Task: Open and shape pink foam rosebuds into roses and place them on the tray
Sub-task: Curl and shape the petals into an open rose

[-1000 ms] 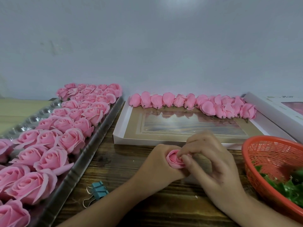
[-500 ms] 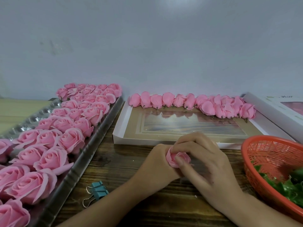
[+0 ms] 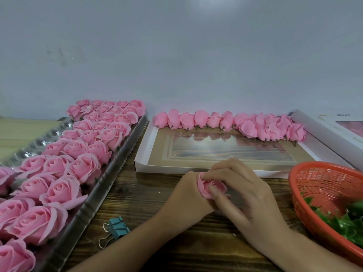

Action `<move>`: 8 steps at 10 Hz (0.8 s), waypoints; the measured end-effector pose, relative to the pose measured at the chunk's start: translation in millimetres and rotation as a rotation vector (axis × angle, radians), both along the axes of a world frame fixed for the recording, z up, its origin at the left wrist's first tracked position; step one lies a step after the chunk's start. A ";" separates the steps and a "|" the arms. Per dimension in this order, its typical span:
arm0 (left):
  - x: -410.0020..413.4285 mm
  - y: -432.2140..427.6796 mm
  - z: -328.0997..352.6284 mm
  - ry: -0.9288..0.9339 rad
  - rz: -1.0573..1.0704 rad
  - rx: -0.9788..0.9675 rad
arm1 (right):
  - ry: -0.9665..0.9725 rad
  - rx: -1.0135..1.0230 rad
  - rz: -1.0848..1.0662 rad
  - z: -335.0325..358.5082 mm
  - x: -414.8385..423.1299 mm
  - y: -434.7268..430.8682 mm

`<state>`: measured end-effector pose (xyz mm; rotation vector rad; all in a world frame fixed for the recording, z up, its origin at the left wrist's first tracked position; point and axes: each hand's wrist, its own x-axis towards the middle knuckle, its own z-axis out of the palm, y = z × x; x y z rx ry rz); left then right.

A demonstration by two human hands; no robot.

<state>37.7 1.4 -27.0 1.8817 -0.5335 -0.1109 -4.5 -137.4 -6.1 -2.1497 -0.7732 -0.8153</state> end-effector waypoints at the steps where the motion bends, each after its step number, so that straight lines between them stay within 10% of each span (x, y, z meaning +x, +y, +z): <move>1: 5.4 -11.9 -0.6 0.028 0.015 -0.119 | 0.024 -0.021 0.010 -2.6 2.7 -2.3; 8: 12.0 -7.3 -8.5 0.064 -0.130 0.011 | -0.003 -0.039 0.015 -3.5 1.7 0.1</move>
